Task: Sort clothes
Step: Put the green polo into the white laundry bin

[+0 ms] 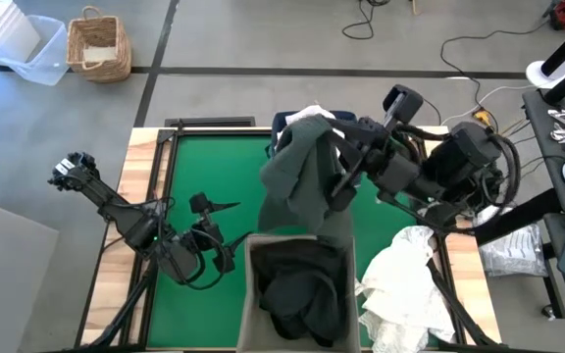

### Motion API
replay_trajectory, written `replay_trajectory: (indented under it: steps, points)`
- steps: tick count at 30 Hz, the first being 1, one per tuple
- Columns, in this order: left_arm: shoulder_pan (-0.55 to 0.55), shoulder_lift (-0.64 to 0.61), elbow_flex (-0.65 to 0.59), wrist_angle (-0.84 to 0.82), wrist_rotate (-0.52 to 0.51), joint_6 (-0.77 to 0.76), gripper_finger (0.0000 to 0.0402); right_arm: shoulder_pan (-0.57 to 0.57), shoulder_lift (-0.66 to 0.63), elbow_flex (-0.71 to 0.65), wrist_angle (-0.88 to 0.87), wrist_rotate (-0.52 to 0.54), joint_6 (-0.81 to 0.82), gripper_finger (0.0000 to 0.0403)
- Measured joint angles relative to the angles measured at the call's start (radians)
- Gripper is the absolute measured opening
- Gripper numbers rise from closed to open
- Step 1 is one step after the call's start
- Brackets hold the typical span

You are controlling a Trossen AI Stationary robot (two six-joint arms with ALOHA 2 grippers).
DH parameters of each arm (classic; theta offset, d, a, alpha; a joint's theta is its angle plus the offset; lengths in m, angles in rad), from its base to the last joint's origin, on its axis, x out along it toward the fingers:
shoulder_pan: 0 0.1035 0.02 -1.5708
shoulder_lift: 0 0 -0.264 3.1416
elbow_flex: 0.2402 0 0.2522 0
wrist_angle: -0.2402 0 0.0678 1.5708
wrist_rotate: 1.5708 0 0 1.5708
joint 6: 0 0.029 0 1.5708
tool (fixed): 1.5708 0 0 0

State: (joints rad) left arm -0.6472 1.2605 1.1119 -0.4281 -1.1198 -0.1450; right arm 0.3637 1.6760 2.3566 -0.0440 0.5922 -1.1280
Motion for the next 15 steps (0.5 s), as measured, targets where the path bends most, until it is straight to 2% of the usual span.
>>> replay_trajectory:
  steps: [3,7,12,14,15]
  points:
    - [-0.002,-0.001,0.029,-0.016,-0.010,0.013,0.0327,-0.030,0.000,0.000,-0.004,0.055,-0.026,0.0009]
    - [-0.006,-0.004,0.108,-0.065,-0.045,0.015,0.0327,-0.069,0.000,0.000,-0.035,0.065,-0.025,0.0009]
    - [0.065,0.014,0.194,0.061,-0.035,0.189,0.0327,-0.098,0.000,-0.002,-0.056,0.047,-0.001,0.0009]
    - [0.106,0.027,0.224,0.107,0.038,0.272,0.0327,-0.105,0.000,-0.003,-0.056,0.033,0.014,0.0009]
    - [0.126,0.035,0.242,0.125,0.114,0.301,0.0327,-0.109,0.000,-0.003,-0.057,0.030,0.021,0.0009]
